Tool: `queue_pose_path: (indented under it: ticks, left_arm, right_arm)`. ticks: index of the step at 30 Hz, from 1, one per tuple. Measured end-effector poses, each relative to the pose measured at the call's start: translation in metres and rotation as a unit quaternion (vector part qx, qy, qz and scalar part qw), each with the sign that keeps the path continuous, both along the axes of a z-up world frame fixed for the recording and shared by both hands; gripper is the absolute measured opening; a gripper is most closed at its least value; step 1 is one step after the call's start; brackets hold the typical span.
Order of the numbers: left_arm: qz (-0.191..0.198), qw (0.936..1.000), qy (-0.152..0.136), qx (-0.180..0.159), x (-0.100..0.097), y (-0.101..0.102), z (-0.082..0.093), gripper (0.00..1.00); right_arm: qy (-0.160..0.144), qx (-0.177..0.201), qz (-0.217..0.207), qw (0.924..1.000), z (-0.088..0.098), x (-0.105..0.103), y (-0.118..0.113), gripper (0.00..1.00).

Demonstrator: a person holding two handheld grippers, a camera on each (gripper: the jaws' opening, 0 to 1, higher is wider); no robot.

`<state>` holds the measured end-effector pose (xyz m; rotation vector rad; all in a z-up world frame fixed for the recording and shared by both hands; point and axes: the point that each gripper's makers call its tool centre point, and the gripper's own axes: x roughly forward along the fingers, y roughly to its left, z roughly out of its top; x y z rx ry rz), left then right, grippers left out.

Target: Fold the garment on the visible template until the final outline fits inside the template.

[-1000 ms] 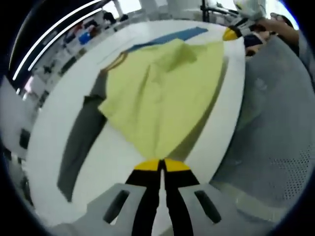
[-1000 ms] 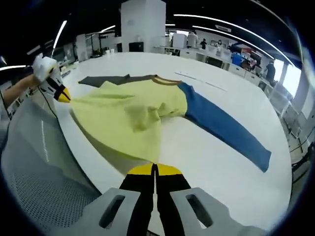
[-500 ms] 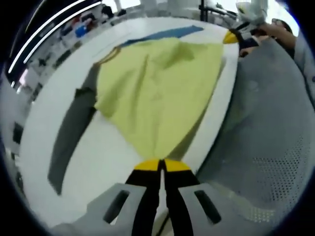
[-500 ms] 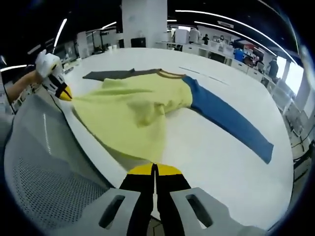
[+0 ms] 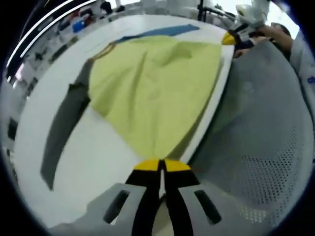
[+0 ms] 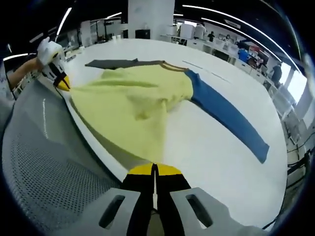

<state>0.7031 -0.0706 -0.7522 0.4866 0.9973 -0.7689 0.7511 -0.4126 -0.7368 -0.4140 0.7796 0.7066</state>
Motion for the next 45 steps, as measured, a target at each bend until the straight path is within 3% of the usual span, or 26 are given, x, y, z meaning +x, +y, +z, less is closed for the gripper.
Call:
queue_pose_path:
  ticks: [19,23,33,45]
  left_arm:
    - [-0.010,0.9995,0.026,-0.016,-0.020,-0.014,-0.002,0.00]
    - [-0.012,0.9994,0.031,-0.007,-0.022,-0.013,-0.007,0.00]
    - [-0.013,0.9991,0.040,-0.003,-0.023,-0.011,-0.016,0.00]
    - [-0.018,0.9987,0.046,0.010,-0.028,-0.013,-0.025,0.00]
  right_arm:
    - [0.010,-0.030,-0.001,0.9995,-0.012,-0.011,-0.017,0.01]
    - [0.014,-0.052,0.007,0.9985,-0.019,-0.014,-0.021,0.01]
    - [0.031,-0.051,0.010,0.9982,-0.028,-0.015,-0.021,0.01]
    - [0.035,-0.080,0.021,0.9959,-0.037,-0.018,-0.026,0.01]
